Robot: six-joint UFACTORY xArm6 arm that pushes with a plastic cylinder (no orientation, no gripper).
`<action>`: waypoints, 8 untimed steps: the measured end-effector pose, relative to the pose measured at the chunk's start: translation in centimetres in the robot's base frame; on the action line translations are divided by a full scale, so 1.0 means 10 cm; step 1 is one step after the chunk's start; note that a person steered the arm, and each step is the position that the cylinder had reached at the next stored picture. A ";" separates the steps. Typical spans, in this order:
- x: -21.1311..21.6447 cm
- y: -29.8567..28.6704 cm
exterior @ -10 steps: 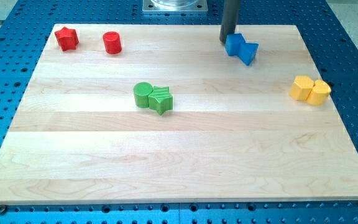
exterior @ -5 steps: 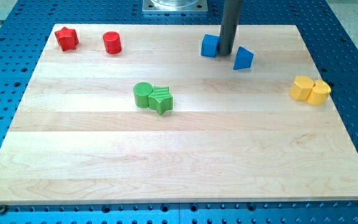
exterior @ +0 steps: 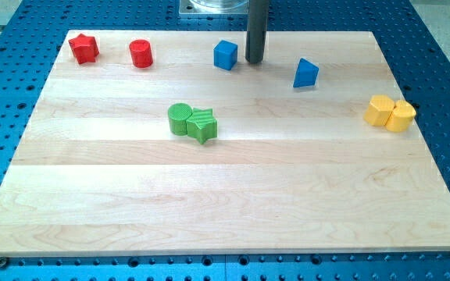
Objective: Slide the blue cube vertically above the green circle
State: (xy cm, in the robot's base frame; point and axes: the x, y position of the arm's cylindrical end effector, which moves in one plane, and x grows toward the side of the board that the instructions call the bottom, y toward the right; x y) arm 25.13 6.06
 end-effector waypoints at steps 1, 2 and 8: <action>-0.06 -0.32; 0.05 -0.53; 0.10 -0.03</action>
